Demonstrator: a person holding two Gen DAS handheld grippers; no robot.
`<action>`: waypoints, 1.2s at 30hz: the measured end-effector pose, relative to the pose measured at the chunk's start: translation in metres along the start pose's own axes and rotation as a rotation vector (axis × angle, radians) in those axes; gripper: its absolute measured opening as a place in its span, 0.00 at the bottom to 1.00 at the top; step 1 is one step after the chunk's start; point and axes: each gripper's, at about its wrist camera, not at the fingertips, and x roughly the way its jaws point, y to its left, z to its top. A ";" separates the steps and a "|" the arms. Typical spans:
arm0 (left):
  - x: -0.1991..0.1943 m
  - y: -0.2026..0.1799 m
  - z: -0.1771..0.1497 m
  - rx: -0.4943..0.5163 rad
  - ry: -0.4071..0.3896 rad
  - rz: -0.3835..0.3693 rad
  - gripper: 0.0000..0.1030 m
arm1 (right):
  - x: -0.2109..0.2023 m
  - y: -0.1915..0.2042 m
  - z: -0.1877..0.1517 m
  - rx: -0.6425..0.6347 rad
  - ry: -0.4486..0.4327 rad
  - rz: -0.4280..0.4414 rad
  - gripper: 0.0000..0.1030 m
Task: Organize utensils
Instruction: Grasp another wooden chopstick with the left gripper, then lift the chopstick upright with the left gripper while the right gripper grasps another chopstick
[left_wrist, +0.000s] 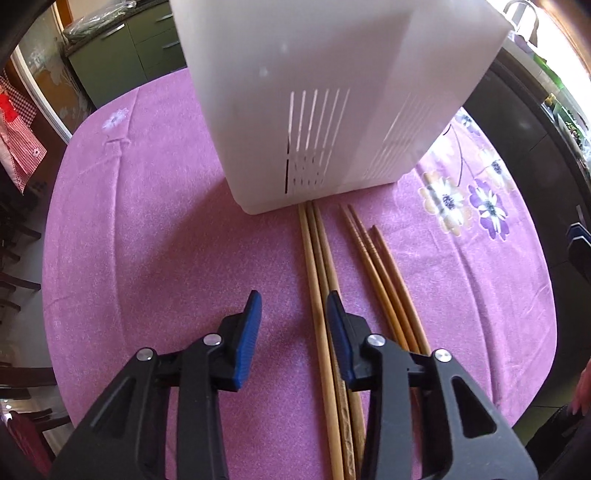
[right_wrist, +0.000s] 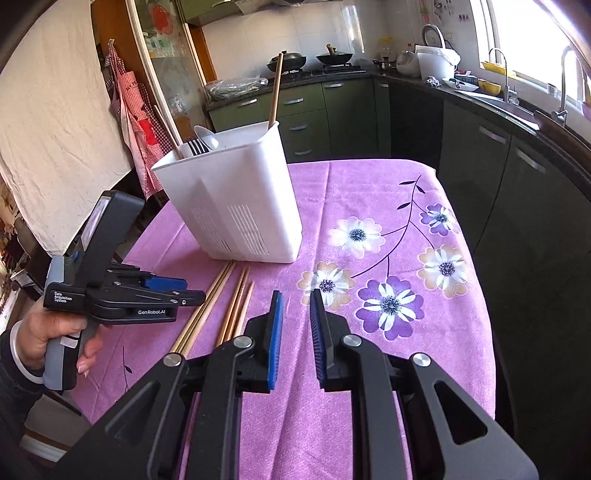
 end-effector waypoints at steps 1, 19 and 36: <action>0.002 -0.001 0.000 -0.002 0.006 -0.001 0.32 | 0.000 -0.001 0.000 0.001 0.000 0.002 0.14; 0.016 -0.019 0.008 0.027 0.042 0.061 0.20 | 0.006 0.006 0.001 -0.007 0.025 0.024 0.17; -0.073 0.002 -0.011 0.043 -0.146 0.030 0.06 | -0.010 0.004 0.005 -0.001 -0.004 0.020 0.17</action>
